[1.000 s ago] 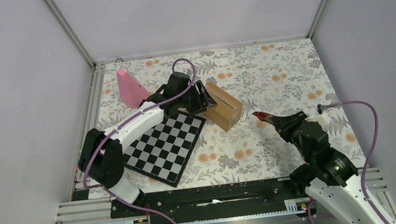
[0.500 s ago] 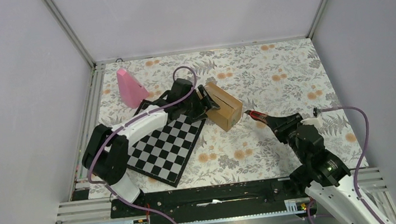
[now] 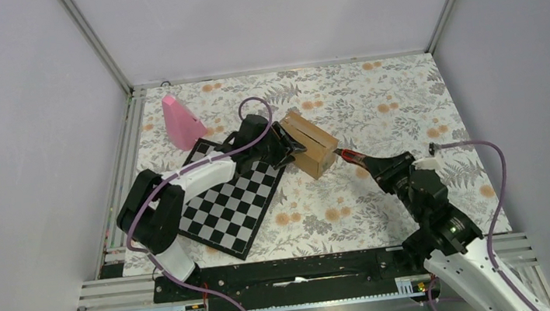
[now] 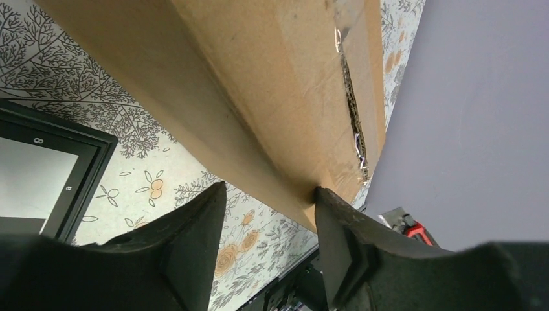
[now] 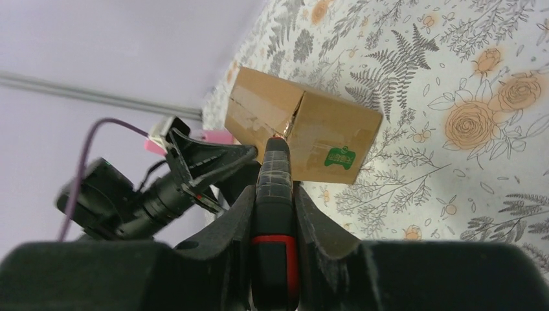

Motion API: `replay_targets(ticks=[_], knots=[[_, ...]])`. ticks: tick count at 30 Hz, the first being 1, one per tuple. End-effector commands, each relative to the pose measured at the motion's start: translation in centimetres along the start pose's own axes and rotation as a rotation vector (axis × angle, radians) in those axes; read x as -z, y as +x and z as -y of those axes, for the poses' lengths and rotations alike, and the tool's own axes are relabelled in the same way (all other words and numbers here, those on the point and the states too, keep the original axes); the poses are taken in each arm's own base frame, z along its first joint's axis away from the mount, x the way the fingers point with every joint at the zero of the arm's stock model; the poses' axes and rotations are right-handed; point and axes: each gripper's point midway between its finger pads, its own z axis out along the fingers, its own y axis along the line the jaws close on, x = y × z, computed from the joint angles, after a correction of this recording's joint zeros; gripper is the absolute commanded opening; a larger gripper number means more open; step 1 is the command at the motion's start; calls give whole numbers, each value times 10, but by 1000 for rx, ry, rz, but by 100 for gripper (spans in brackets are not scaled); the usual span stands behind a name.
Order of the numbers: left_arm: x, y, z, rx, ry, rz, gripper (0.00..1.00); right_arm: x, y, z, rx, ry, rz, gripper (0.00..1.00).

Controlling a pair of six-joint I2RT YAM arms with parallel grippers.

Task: Unpack the express box
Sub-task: Cut the express box at the center of the board.

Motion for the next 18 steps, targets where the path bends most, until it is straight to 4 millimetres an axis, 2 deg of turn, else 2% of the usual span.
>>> replay_targets(ticks=[1,4,6,11,16,18], knots=[[-10,-7,-40,21,-156,51,52,-8,-4,-46,138,-142,-16,0],[-11,-6,-47,17,-197,43,47,-17,-1,-58,277,-153,-49,0],[-12,-7,-50,13,-217,43,44,-22,-4,-58,364,-129,-51,0],[-12,-7,-56,4,-262,37,43,-19,-15,-74,465,-186,-5,0],[-15,-7,-62,8,-295,29,41,-20,-7,-96,593,-284,-56,0],[-15,-6,-63,10,-301,27,41,-21,-7,-99,644,-284,-64,0]])
